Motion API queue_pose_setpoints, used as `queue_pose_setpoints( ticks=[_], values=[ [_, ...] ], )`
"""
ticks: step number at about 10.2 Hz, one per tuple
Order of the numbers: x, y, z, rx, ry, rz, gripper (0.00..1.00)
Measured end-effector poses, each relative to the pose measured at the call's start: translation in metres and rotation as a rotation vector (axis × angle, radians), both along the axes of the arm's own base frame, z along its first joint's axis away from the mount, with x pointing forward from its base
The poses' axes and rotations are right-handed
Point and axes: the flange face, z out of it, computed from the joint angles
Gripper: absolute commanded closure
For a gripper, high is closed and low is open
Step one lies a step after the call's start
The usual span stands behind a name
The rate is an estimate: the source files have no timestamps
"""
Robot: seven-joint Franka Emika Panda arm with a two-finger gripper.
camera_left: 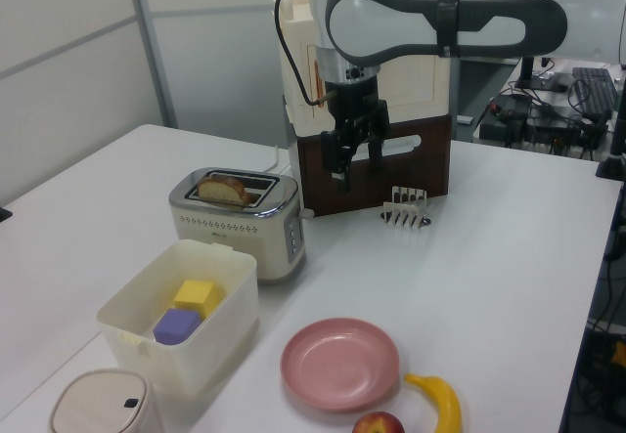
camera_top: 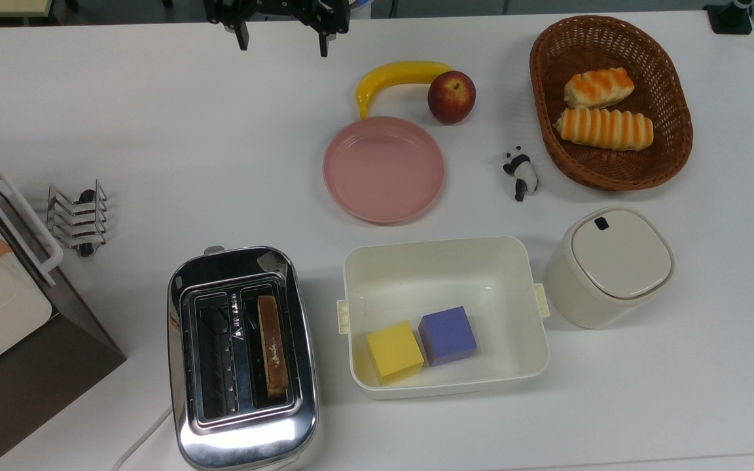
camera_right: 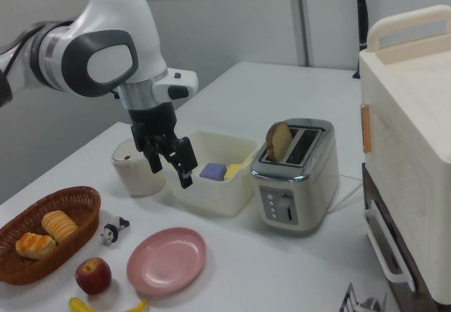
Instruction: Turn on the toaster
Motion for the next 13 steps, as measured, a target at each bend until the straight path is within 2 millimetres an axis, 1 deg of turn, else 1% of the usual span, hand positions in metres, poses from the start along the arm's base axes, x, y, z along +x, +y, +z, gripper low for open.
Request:
queue_pose_setpoints(
  ticks=[1,2,3,5,6,8,11,12,13],
  values=[
    [0.000,0.000,0.000,0.001,0.000,0.000,0.00],
    [0.000,0.000,0.000,0.002,0.000,0.025,0.02],
    [0.000,0.000,0.000,0.003,0.000,0.041,0.19],
    [0.000,0.000,0.000,0.003,0.000,0.075,0.80],
    [0.000,0.000,0.000,0.006,0.001,0.135,0.99],
    [0.000,0.000,0.000,0.010,0.002,0.209,1.00],
    [0.000,-0.001,0.000,0.009,0.003,0.217,1.00],
    [0.003,-0.004,0.001,0.006,-0.018,0.212,1.00],
    [0.010,-0.016,0.001,0.000,-0.060,0.202,1.00]
  ],
)
